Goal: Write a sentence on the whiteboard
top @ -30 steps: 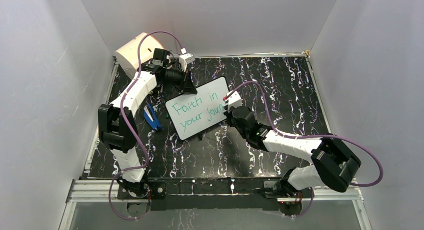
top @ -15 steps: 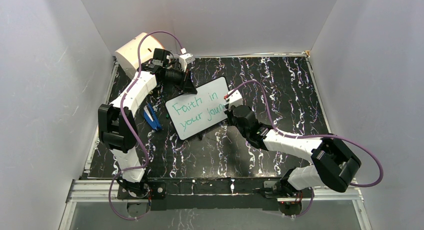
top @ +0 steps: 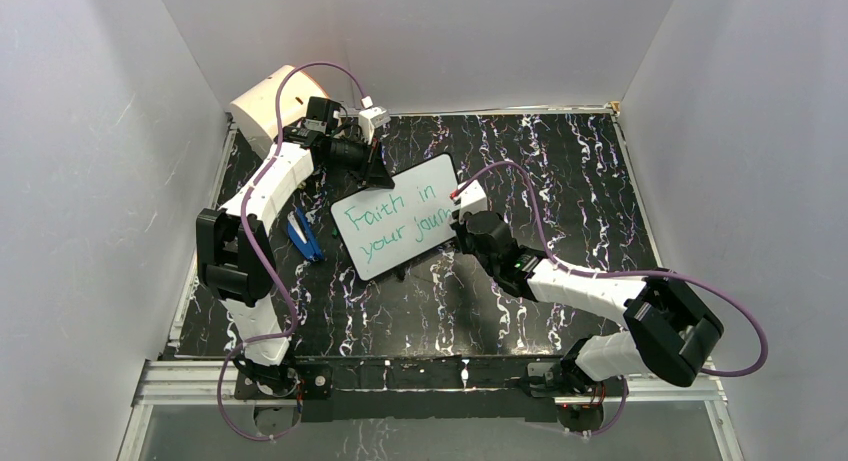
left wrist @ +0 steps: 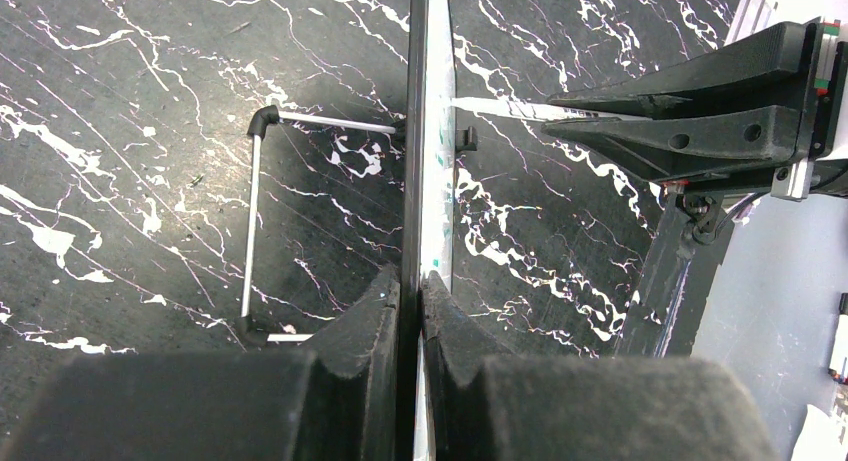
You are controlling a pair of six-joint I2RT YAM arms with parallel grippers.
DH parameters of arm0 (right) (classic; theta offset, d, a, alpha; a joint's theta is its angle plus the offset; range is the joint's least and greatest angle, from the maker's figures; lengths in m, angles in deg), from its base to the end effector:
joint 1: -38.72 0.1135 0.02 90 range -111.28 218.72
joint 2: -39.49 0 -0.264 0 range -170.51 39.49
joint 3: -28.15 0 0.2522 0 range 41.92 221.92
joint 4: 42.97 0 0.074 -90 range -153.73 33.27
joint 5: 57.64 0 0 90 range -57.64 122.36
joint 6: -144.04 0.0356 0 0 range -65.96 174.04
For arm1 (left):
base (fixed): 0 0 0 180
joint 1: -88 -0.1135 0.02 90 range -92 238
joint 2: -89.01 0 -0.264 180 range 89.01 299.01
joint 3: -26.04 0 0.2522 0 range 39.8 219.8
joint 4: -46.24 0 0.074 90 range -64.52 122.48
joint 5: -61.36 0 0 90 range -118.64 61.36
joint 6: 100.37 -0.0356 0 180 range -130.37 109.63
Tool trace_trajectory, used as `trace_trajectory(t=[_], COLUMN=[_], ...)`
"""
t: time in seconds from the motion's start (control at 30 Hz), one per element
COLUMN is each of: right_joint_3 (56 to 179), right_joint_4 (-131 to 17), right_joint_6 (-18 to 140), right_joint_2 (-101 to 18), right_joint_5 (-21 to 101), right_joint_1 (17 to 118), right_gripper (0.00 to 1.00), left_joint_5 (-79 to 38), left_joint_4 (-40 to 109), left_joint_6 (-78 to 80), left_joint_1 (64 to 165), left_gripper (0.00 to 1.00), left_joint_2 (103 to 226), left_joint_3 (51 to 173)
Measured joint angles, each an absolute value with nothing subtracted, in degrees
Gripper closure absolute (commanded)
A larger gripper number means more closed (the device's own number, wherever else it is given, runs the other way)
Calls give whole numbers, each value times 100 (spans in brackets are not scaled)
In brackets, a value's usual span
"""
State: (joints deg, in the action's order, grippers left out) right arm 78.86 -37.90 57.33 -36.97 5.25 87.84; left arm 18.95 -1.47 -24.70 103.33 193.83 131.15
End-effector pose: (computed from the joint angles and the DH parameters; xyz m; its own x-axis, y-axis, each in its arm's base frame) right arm 0.1983 0.2043 0.2233 -0.2534 -0.2146 -0.9433 -0.3801 0.9188 -0.1070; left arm 0.3846 -0.1327 0.2978 -0.5247 0.3169 -0.7901 0.8153 0.4540 -0.3593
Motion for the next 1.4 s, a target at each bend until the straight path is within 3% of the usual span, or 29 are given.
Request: trace_trajectory(t=[1.4], right_joint_3=[7876], right_joint_4=[-3902], right_joint_6=[5722], right_joint_2=[-3380], right_joint_5=[553], right_joint_1=[8747], right_gripper=[100], left_joint_5=[1882], left_joint_4=[-187], left_joint_6=[-2472], left_joint_1=[10340], left_gripper=[100], left_joint_2=[19383], left_joint_3=[13134])
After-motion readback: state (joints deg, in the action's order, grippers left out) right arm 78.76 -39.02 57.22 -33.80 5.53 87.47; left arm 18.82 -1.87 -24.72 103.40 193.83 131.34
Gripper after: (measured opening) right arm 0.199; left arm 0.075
